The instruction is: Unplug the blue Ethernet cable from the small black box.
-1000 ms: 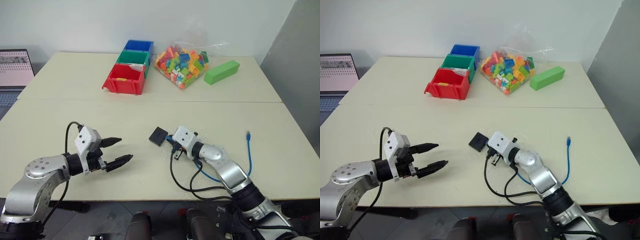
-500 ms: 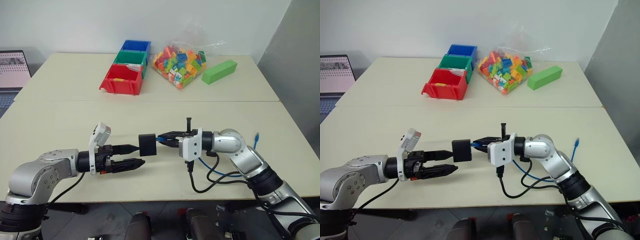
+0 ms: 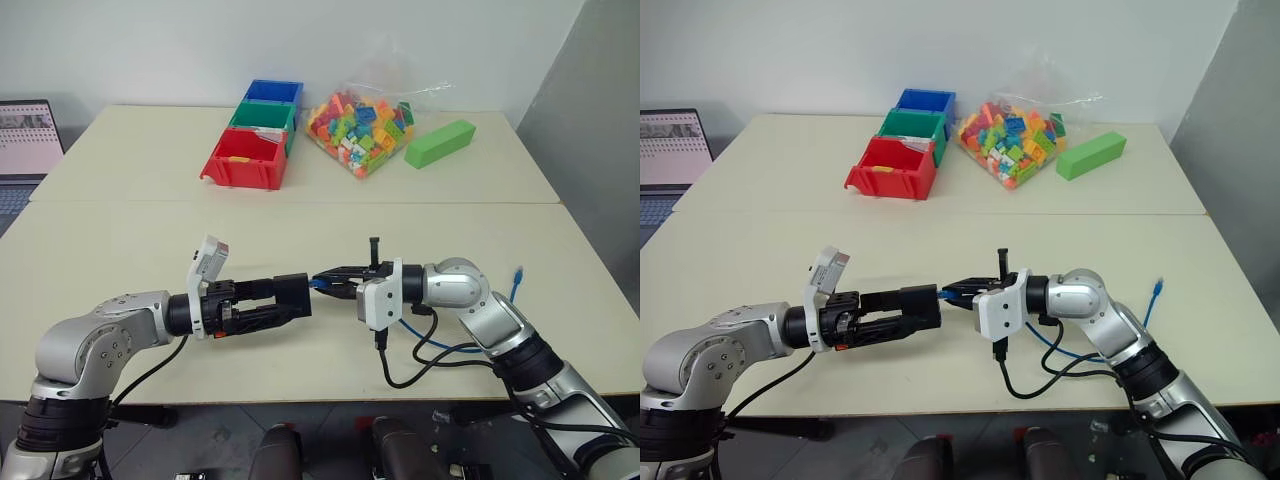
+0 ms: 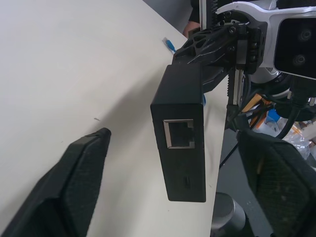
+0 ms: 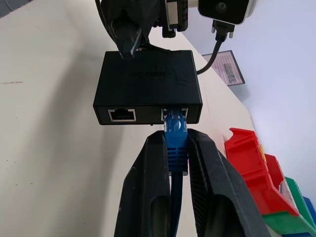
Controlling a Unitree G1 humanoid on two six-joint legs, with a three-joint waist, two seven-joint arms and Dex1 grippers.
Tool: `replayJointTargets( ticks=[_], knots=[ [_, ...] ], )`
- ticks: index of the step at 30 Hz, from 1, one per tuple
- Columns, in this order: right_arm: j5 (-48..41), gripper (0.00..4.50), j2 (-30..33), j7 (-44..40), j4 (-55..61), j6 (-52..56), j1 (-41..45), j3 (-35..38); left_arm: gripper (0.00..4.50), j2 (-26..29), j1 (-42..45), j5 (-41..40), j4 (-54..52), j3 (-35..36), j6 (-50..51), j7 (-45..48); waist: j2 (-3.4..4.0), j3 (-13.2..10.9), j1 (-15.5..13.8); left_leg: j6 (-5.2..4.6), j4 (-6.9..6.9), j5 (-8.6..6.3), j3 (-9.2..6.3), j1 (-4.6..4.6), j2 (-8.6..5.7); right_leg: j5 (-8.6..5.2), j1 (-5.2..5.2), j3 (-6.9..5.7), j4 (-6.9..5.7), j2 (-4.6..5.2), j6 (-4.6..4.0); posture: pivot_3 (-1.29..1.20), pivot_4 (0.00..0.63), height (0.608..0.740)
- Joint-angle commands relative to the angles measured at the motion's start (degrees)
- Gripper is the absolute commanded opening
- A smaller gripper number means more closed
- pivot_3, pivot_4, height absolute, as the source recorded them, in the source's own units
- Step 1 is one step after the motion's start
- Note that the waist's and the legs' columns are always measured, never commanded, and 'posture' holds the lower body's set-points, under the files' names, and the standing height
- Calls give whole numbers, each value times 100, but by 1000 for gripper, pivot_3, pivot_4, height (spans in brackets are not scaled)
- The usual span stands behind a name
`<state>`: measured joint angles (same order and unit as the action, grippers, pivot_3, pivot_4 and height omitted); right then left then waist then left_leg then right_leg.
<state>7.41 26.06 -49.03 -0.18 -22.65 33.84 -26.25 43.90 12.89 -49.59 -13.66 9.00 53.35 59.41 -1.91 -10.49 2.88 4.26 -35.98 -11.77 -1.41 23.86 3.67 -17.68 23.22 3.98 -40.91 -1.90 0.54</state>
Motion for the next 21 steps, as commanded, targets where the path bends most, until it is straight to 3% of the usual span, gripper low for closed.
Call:
replayJointTargets(
  ticks=[1, 12, 17, 18, 21],
  knots=[
    [-22, 208, -32, -17, 190, -40, 134, 131, 3424, 6, 19, -198, -57, 120, 2, 114, 0, 0, 0, 0, 0, 0, 0, 0, 0, 0, 0, 0, 0, 0, 0, 0, 150, 740],
    [67, 208, -122, 60, 270, -133, 167, 124, 880, -71, 126, -153, 3, -7, -54, 137, 0, 0, -1, 0, 0, 0, -1, 0, 0, 0, 0, 0, 0, 0, 0, 0, 150, 740],
    [300, 208, -86, 148, 228, -471, 197, 81, 781, -102, 147, -128, 40, -9, -114, 170, 0, 0, -1, 0, 0, 0, 0, 0, 0, 0, 0, 0, 0, 0, -1, 0, 150, 740],
    [326, 908, -75, 148, 230, -510, 199, 79, 781, -109, 142, -137, 45, 2, -121, 181, 0, 0, -1, 0, 0, 0, 0, 0, 0, 1, 0, 0, 0, 0, -1, 0, 150, 740],
    [323, 1373, -48, 92, 262, -516, 190, 80, 781, -103, 117, -130, 59, 12, -141, 223, 0, 0, 0, 0, 0, 0, 0, 0, 0, 0, 0, 0, 0, 0, -1, 0, 150, 740]
  ],
)
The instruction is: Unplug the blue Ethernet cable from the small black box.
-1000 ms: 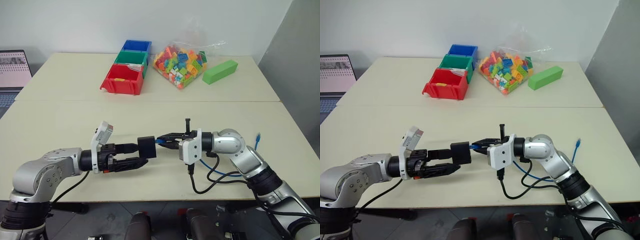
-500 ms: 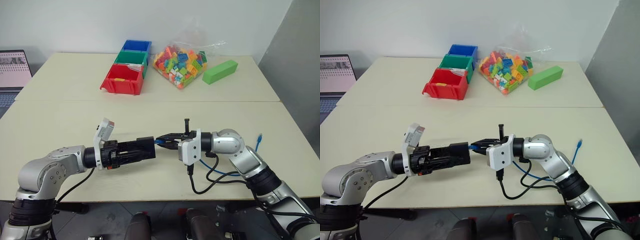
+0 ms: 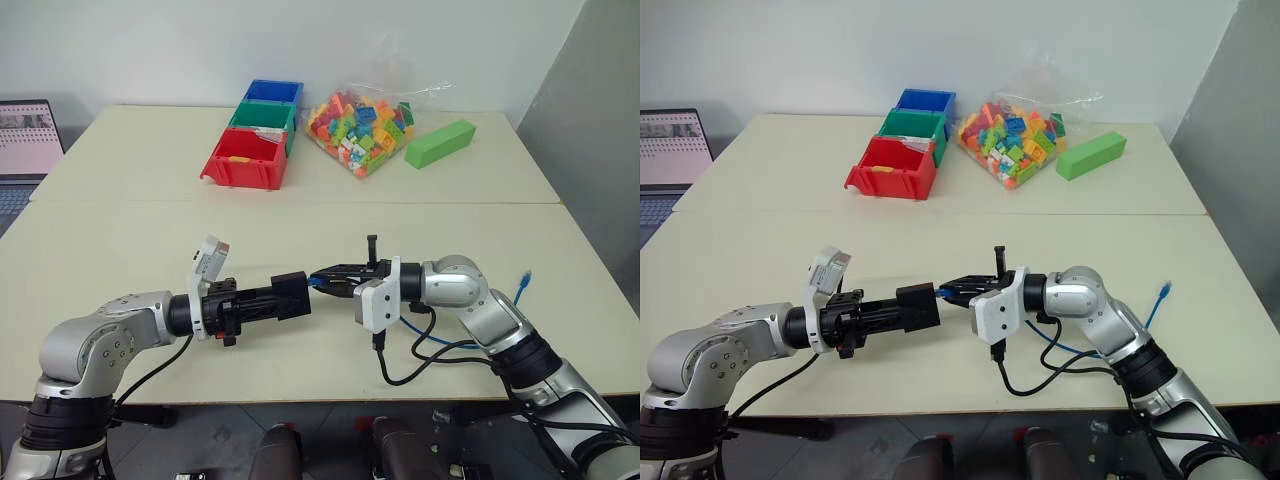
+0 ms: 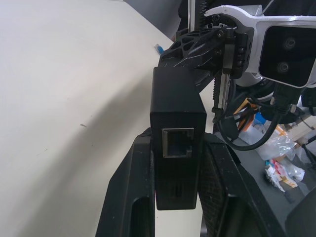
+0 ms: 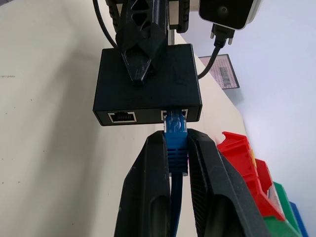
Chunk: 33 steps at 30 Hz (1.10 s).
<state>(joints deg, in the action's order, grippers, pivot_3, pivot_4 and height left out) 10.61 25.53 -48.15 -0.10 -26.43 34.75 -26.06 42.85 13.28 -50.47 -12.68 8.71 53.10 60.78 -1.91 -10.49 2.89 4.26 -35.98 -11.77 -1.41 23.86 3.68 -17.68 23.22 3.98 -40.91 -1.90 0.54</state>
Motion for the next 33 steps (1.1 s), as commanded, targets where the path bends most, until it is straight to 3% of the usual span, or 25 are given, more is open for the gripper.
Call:
replayJointTargets(
  ticks=[1, 5, 9, 12, 15, 21, 33],
  knots=[
    [-3, 1611, 10, -12, 265, -138, 97, 64, 781, 7, 67, -39, -37, 43, -125, 102, 0, 0, -1, 0, 0, 0, -1, 0, 0, 0, 0, 1, 0, 0, 0, 0, 150, 740],
    [-858, 2456, 62, -529, 800, 1044, -84, 122, 781, 61, -6, 132, 0, -26, -404, 334, 0, 0, -2, 0, 0, 0, 0, 0, 0, 3, 0, 0, 0, 0, -5, 0, 150, 740],
    [-2317, 2471, 33, -762, 1682, 3420, -228, 428, 781, 162, -114, 390, 0, -169, -849, 782, 1, -1, -8, 0, 1, 0, -4, 1, 1, 4, -1, 1, -1, 0, -9, 0, 150, 740],
    [-3968, 2471, 95, -737, 2030, 5749, -191, 856, 781, 273, -177, 635, 7, -309, -1211, 1142, 1, -1, -13, 0, 0, 0, -5, 0, 1, 3, -2, 0, -3, 2, -8, 0, 150, 740],
    [-4697, 2471, 38, -603, 2062, 6799, -158, 1119, 781, 239, -146, 687, 83, -329, -1369, 1264, 1, -1, -17, 0, -1, 0, -5, 0, 0, 2, -2, 0, -3, 3, -7, 0, 150, 740],
    [-5113, 2471, -9, -511, 1926, 7555, -195, 1286, 781, 217, -107, 678, 136, -333, -1435, 1305, 2, -1, -1, -2, 1, -1, -3, 1, 0, -12, 1, 0, 0, 0, 13, 0, 150, 740],
    [-5038, 2471, -452, -292, 1552, 7648, -116, 1215, 781, 241, -97, 612, -57, -321, -1342, 1217, 2, -1, 25, -2, 2, -1, -3, 3, 1, -12, 2, -1, 2, -2, 15, 0, 150, 740]
  ],
)
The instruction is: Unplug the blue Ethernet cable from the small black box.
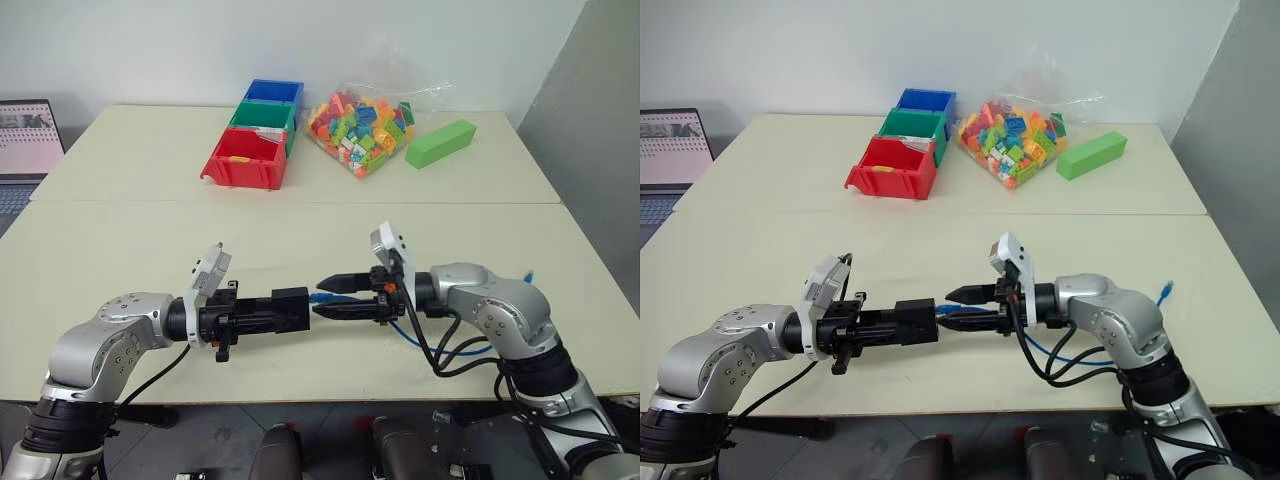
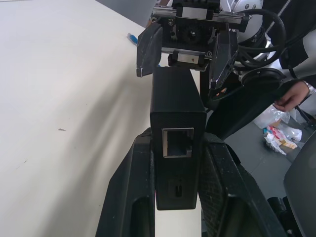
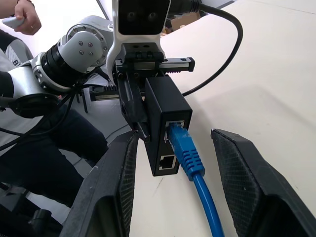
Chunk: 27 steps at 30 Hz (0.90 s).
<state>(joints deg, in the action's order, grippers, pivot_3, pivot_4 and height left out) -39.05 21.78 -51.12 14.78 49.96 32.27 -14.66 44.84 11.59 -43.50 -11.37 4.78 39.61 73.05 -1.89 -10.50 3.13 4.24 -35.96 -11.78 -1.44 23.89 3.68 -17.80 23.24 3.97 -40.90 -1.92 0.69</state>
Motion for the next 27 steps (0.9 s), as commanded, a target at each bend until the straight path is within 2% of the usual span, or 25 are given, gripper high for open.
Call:
replayJointTargets(
  ticks=[1, 18, 21, 27],
  knots=[
    [-66, 2471, -82, -6, 55, 14, 134, 75, 781, 43, 78, -85, -187, 71, 10, -13, 0, 0, 1, 0, 0, 0, 0, 0, 0, 0, 0, 0, 0, 0, 0, 0, 150, 740],
    [-64, 2471, -21, -178, -27, 31, 117, 67, 781, -10, 77, -112, -309, 25, 41, -170, 0, 0, 7, 0, 1, 0, 1, 1, 0, 0, 1, 0, 1, 0, 0, 0, 150, 740],
    [-52, 2001, -29, -194, -30, 28, 122, 59, 781, -20, 68, -113, -326, 30, 29, -179, 1, 0, 8, 0, 1, 0, 1, 0, 0, 0, 1, 0, 1, 0, 0, 0, 150, 740],
    [-105, 575, -32, -239, -51, 75, 136, 77, 781, 5, 26, -69, -303, 15, -35, -113, 0, 0, 8, 0, 1, 0, 1, 0, 0, 0, 1, 0, 2, 0, 0, 0, 150, 740]
  ],
)
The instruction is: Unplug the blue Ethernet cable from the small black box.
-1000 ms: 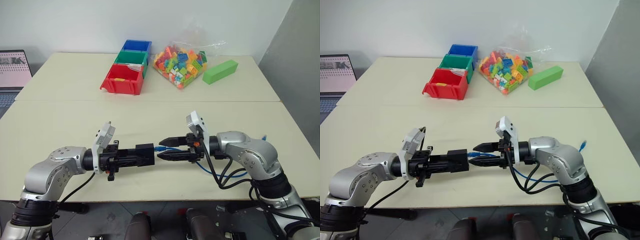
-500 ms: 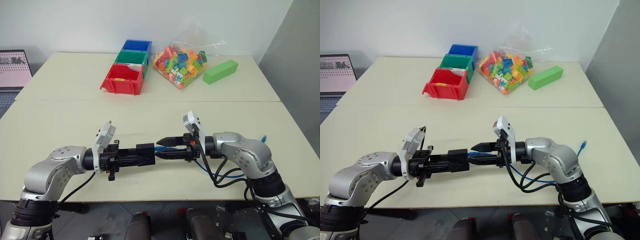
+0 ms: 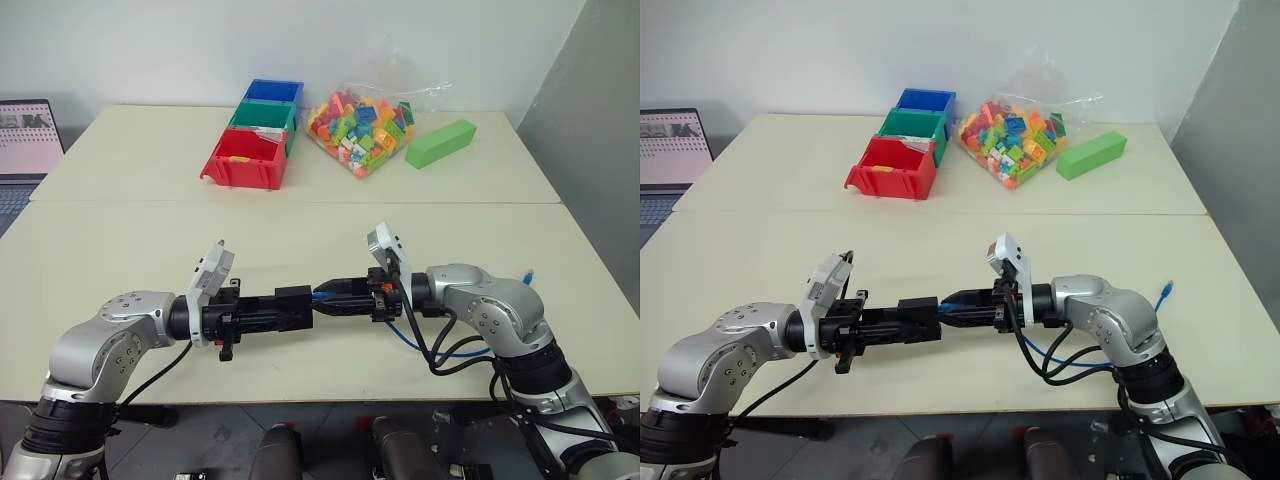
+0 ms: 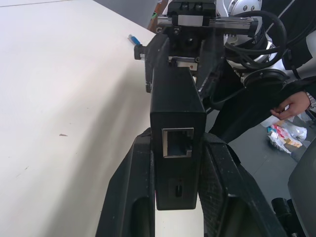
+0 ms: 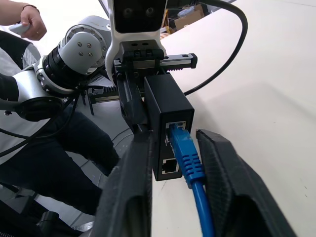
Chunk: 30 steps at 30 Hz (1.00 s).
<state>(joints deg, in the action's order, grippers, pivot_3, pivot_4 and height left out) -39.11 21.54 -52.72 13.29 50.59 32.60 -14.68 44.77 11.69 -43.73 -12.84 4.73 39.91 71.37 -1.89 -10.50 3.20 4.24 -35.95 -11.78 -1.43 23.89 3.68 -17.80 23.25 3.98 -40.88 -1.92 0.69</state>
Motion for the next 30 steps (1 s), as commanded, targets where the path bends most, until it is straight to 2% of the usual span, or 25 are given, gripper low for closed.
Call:
replayJointTargets(
  ticks=[1, 3, 19, 25, 30],
  knots=[
    [-118, 419, 7, -108, 95, 31, 107, 81, 781, 18, 11, -35, -141, 19, -76, 69, 0, 0, 0, 0, 0, 0, 0, 0, 0, 0, 0, -1, 0, 0, 0, 0, 150, 740],
    [-176, 92, 50, -178, 111, 95, 109, 95, 781, 32, -7, -25, -129, 27, -89, 93, 0, 0, 0, 0, 0, 0, 0, 0, 0, 0, 1, -1, 0, 0, 0, 0, 150, 740],
    [-134, 71, 300, -207, -125, 195, -60, 302, 781, -5, -158, 27, -153, 148, -88, -108, 0, 0, 2, 0, 1, 0, 0, 0, 0, 0, 1, 1, 1, 0, 0, 0, 150, 740],
    [313, 30, 683, -46, -391, -360, -441, 512, 781, 31, -478, -89, -255, 416, -47, -307, -1, -2, -18, 0, 0, 0, 0, 4, -1, 0, 1, 2, 7, 2, 0, 0, 150, 740],
    [777, 29, 430, 536, -828, -1068, -331, 848, 781, 28, -532, -132, -268, 564, -23, -474, 3, -4, 25, 0, 2, 0, 2, 1, 2, 0, 4, 4, 5, -2, 0, 0, 150, 740]
  ],
)
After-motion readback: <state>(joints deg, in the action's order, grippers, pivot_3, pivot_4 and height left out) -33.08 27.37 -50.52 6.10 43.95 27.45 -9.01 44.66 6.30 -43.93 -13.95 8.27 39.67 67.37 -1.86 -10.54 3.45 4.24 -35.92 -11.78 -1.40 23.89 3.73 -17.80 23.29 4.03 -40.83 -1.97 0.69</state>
